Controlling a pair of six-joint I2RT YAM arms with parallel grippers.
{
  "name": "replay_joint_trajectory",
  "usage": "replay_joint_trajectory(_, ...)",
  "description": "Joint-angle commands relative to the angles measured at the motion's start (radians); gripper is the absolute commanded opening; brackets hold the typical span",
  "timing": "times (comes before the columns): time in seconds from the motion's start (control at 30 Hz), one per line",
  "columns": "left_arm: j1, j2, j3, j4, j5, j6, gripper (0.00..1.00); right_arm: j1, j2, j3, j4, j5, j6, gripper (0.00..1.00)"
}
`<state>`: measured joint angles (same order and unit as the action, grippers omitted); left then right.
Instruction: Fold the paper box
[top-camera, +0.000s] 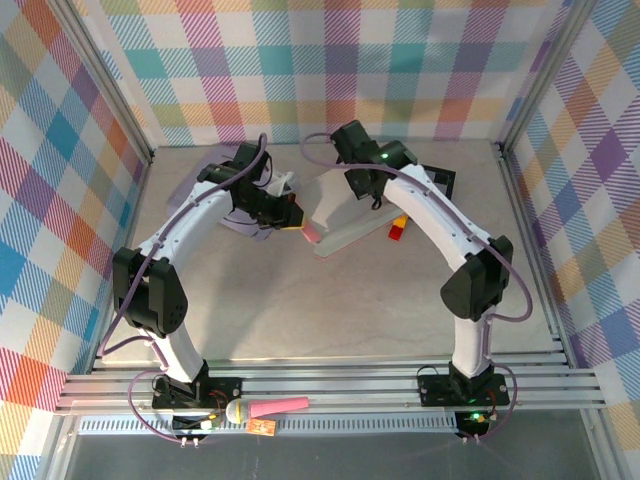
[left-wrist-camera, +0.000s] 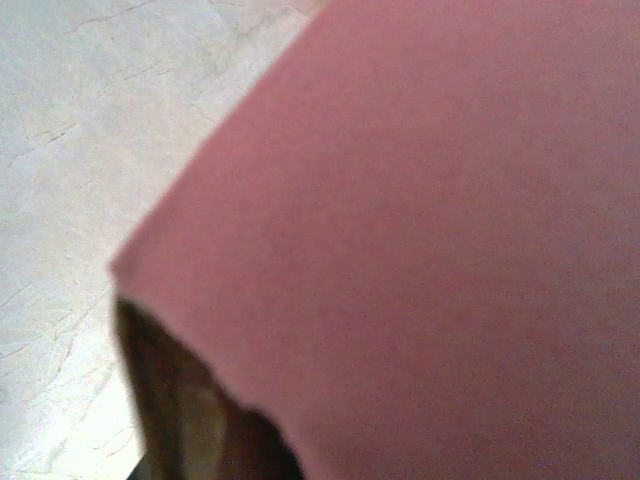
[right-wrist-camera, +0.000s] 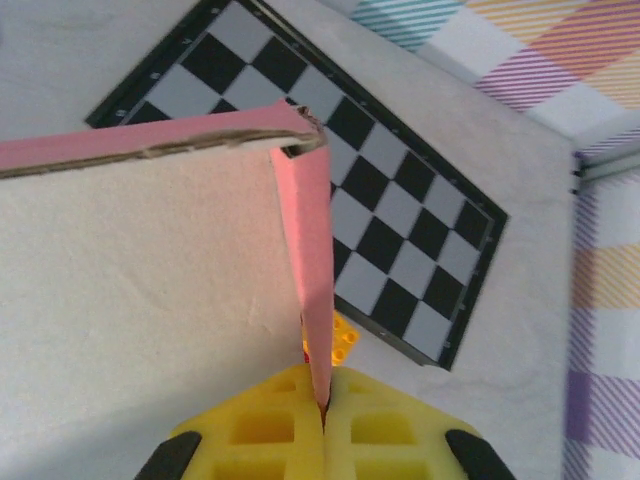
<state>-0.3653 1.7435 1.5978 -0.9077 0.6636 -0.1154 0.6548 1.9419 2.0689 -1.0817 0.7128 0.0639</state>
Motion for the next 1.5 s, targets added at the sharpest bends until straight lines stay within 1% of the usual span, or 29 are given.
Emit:
replay_joint_trajectory(0.0,-0.013,-0.01,0.03,-0.001,0.008,-0.007,0.0,0.035,0.044,0.053,-0.118,0.246,0.117,0.0)
replay_joint_trajectory(0.1,-0.014,-0.01,0.03,0.007,0.015,-0.017,0.0,0.062,0.1,0.119,-0.228,0.354,0.195,0.0)
replay_joint_trajectory(0.17,-0.014,-0.008,0.03,0.009,0.017,-0.018,0.0,0.068,0.103,0.124,-0.228,0.341,0.206,0.0)
replay_joint_trajectory(0.3,-0.014,-0.006,0.028,0.007,0.016,-0.015,0.0,0.072,0.036,0.06,-0.099,0.202,0.125,0.0)
replay_joint_trajectory(0.43,-0.014,-0.006,0.027,0.003,0.003,-0.015,0.0,0.071,0.001,0.057,-0.065,0.064,0.08,0.0)
replay_joint_trajectory(0.5,-0.014,-0.007,0.025,0.011,-0.01,-0.026,0.0,0.07,-0.015,0.043,-0.064,0.021,0.092,0.0)
replay_joint_trajectory(0.57,-0.014,-0.008,0.018,0.027,-0.025,-0.046,0.0,0.07,-0.03,0.015,-0.067,0.011,0.126,0.0)
replay_joint_trajectory(0.67,-0.02,-0.012,-0.022,0.081,-0.06,-0.089,0.0,0.072,-0.077,-0.093,-0.036,0.002,0.204,0.0)
replay_joint_trajectory(0.8,-0.048,-0.023,-0.109,0.161,-0.136,-0.127,0.0,0.08,-0.187,-0.322,0.061,0.002,0.325,0.0)
replay_joint_trajectory(0.93,-0.086,-0.012,-0.196,0.233,-0.201,-0.146,0.0,0.103,-0.248,-0.492,0.124,0.002,0.438,0.0)
replay_joint_trajectory(1.07,-0.121,0.001,-0.297,0.336,-0.264,-0.184,0.02,0.134,-0.212,-0.552,0.059,0.019,0.571,0.0)
replay_joint_trajectory(1.17,-0.135,0.014,-0.363,0.41,-0.299,-0.216,0.06,0.138,-0.185,-0.599,0.044,0.028,0.626,0.0)
replay_joint_trajectory(1.3,-0.152,0.035,-0.422,0.476,-0.349,-0.245,0.11,0.138,-0.181,-0.669,0.072,0.023,0.646,0.0)
replay_joint_trajectory(1.47,-0.159,0.039,-0.498,0.602,-0.375,-0.3,0.19,0.138,-0.179,-0.712,0.099,0.002,0.648,0.0)
